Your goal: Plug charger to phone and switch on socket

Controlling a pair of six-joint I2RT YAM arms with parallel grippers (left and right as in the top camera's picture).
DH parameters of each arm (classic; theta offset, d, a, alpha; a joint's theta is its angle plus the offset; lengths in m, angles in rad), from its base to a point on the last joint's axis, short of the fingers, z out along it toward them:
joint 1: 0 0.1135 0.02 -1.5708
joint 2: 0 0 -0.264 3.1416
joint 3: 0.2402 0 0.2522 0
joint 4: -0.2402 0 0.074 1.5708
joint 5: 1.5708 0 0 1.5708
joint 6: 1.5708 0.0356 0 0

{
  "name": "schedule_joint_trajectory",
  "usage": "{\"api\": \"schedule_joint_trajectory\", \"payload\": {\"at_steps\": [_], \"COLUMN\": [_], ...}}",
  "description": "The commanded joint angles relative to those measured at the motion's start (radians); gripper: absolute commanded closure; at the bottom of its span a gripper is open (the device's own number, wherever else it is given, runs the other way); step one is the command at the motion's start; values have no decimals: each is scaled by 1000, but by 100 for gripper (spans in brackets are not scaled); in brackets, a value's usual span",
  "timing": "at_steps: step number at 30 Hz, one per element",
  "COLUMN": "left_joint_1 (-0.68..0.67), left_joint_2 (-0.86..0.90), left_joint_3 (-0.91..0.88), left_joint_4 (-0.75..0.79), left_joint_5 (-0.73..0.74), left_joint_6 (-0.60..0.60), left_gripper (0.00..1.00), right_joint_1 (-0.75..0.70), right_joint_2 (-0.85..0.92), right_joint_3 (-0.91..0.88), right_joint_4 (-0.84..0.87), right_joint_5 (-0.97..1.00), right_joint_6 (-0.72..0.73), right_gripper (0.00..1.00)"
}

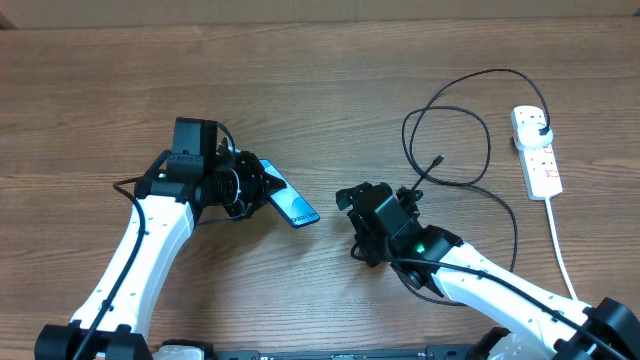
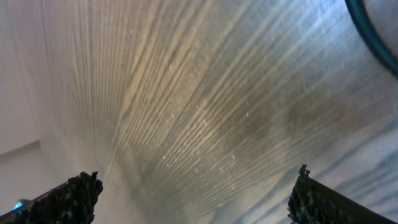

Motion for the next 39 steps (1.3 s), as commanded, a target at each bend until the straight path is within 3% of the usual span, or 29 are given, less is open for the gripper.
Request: {"api": "schedule_joint_trajectory", "payload": {"at_steps": [1, 6, 9, 13, 18, 26, 39], "left_joint_1": [13, 20, 20, 20, 18, 18, 18], "left_joint_2": [55, 188, 277, 396, 411, 411, 411], "left_joint_3": [6, 20, 38, 85, 122, 156, 156], "left_joint_4": [26, 64, 88, 158, 187, 187, 187], "left_joint_5": [144, 276, 370, 546, 594, 593, 563], "left_joint_6": [60, 132, 175, 193, 193, 188, 188], "left_gripper": [96, 96, 96, 96, 96, 96, 96], "right_joint_1": [-45, -211, -314, -447, -541, -562, -517], "right_joint_2": [-8, -7, -2, 70, 225, 456, 468], "right_joint_3": [31, 197, 290, 378, 446, 512, 512], "right_joint_4": [-17, -285, -411, -479, -481, -470, -426], "right_joint_5": [-17, -89, -79, -39, -27, 10, -11], "right_joint_6": [-229, -402, -502, -629, -722, -751, -754], "right_gripper": [0, 1, 9, 20, 25, 37, 39]}}
